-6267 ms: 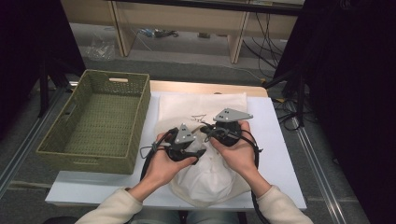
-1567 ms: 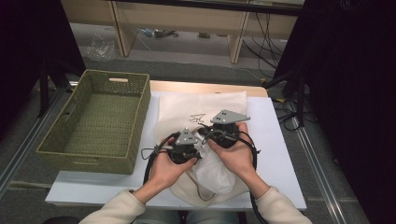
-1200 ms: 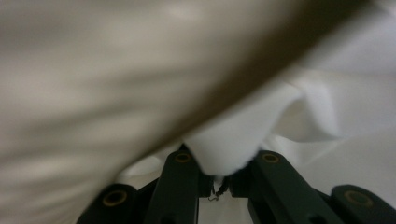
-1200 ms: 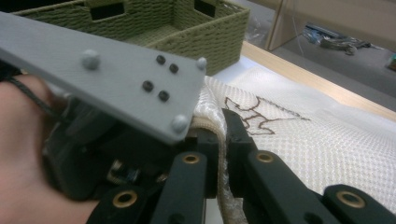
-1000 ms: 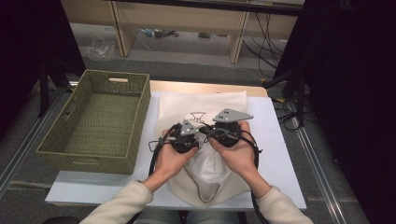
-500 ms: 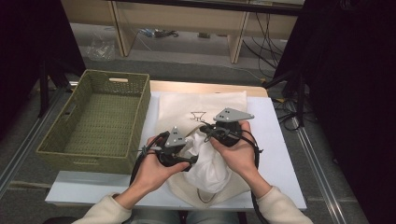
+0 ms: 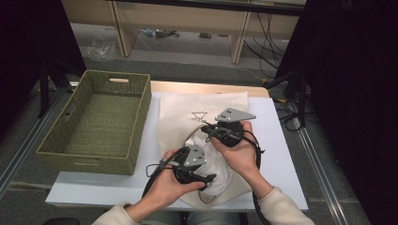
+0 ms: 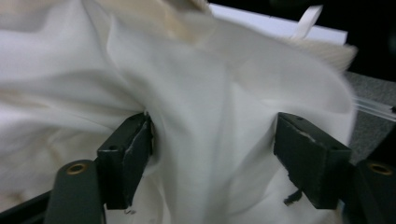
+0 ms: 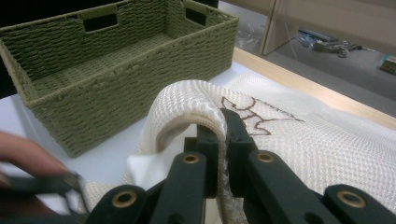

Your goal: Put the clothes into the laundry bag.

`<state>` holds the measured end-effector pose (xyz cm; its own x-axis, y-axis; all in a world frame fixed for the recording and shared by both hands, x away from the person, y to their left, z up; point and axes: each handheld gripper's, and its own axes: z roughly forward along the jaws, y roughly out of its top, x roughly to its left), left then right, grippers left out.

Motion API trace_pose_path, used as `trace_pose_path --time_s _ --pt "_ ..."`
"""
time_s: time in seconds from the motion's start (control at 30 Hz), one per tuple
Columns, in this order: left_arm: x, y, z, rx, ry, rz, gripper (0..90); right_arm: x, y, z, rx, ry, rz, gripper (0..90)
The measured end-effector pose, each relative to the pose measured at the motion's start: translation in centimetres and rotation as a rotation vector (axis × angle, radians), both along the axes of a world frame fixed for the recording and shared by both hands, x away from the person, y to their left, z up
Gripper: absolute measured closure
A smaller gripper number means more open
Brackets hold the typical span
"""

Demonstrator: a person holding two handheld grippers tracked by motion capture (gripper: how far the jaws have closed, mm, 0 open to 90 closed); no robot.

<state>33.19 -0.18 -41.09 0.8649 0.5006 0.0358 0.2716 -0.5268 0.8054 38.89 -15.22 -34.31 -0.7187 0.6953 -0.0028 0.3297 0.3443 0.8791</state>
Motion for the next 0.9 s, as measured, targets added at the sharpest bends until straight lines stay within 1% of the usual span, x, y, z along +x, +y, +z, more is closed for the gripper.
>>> trace_pose_path --time_s 0.03,0.07,0.1,0.13,0.17,0.2,0.23,0.27,0.3,0.33,0.37,0.4,0.43,0.47,0.5,0.53,0.57,0.6,0.63,0.7,0.73,0.77,0.8,0.83,0.87,0.9 --pt "0.3 -0.3 -0.6 0.021 -0.004 -0.008 32.4 0.0 0.0 0.0 -0.004 -0.011 0.005 88.4" --pt "0.7 -0.5 -1.0 0.037 -0.017 -0.011 37.7 0.1 0.0 0.0 -0.001 -0.011 0.006 88.4" --pt "1.0 -0.8 -1.3 0.051 -0.03 -0.004 44.0 0.0 0.0 -0.1 0.012 -0.004 0.004 88.4" --pt "1.3 -0.9 -1.5 0.068 -0.045 0.0 50.7 0.2 -0.1 0.0 0.005 -0.019 0.013 88.3" --pt "1.8 -1.0 -1.5 0.074 -0.039 0.012 56.2 0.1 -0.2 0.0 -0.003 -0.016 0.002 88.4" --pt "2.2 -1.0 -1.5 0.084 -0.039 0.017 63.6 -0.1 -0.2 0.1 0.009 0.006 -0.008 88.4" --pt "2.5 -1.1 -1.6 0.057 -0.032 0.043 69.2 0.0 -0.2 0.1 0.013 0.003 -0.004 88.4" --pt "2.8 -1.2 -1.7 0.015 -0.018 0.082 75.1 -0.1 -0.2 0.1 0.01 -0.001 -0.012 88.4" --pt "3.4 -0.7 -1.5 0.073 -0.029 0.08 79.7 -0.1 -0.1 0.1 0.015 0.006 -0.009 88.4" --pt "3.6 -0.7 -1.6 0.044 -0.016 0.108 82.6 -0.1 -0.2 0.2 0.014 0.001 -0.003 88.4" --pt "4.0 -0.5 -1.5 0.061 -0.003 0.1 84.0 0.0 -0.3 0.3 0.006 -0.016 0.005 88.3" --pt "4.2 -0.3 -1.5 0.059 -0.002 0.124 85.0 -0.1 -0.2 0.3 0.015 -0.025 -0.004 88.3" --pt "4.5 -0.1 -1.5 0.044 0.011 0.136 85.8 -0.1 -0.2 0.3 0.019 -0.019 -0.005 88.3" --pt "4.8 0.1 -1.5 0.042 0.011 0.154 86.1 -0.1 -0.2 0.4 0.024 -0.013 0.004 88.3" --pt "5.1 0.3 -1.5 0.047 0.002 0.164 86.3 -0.2 -0.2 0.5 0.018 -0.017 0.0 88.3" --pt "5.3 0.5 -1.5 0.036 0.003 0.187 86.5 -0.2 -0.3 0.6 0.009 -0.03 -0.003 88.3" --pt "5.9 0.8 -1.5 0.046 -0.018 0.212 86.6 -0.3 -0.2 0.6 0.014 -0.029 -0.009 88.3" --pt "6.1 1.0 -1.4 0.044 -0.009 0.215 86.7 -0.3 -0.2 0.7 0.027 -0.017 -0.002 88.3" --pt "6.4 1.2 -1.4 0.05 -0.017 0.224 86.7 -0.3 -0.2 0.8 0.022 -0.027 0.003 88.3" --pt "6.9 1.4 -1.4 0.048 -0.031 0.251 86.7 -0.3 -0.3 0.8 0.02 -0.027 0.004 88.2" --pt "7.1 1.5 -1.4 0.05 -0.029 0.252 86.7 -0.2 -0.3 0.7 0.021 -0.028 0.005 88.2" --pt "7.2 1.3 -1.5 0.014 -0.031 0.267 86.4 -0.2 -0.2 0.7 0.027 -0.028 0.0 88.2" --pt "7.1 1.2 -1.5 0.013 -0.03 0.274 85.8 -0.2 -0.2 0.6 0.034 -0.016 -0.005 88.2" --pt "7.0 0.9 -1.6 0.006 -0.031 0.268 85.0 -0.2 -0.2 0.6 0.034 -0.02 -0.008 88.2" --pt "6.8 0.8 -1.5 0.009 -0.031 0.259 83.2 -0.1 -0.4 0.6 0.022 -0.031 -0.01 88.1" --pt "6.7 0.6 -1.6 -0.002 -0.034 0.245 81.0 -0.1 -0.4 0.6 0.029 -0.017 0.001 88.2"
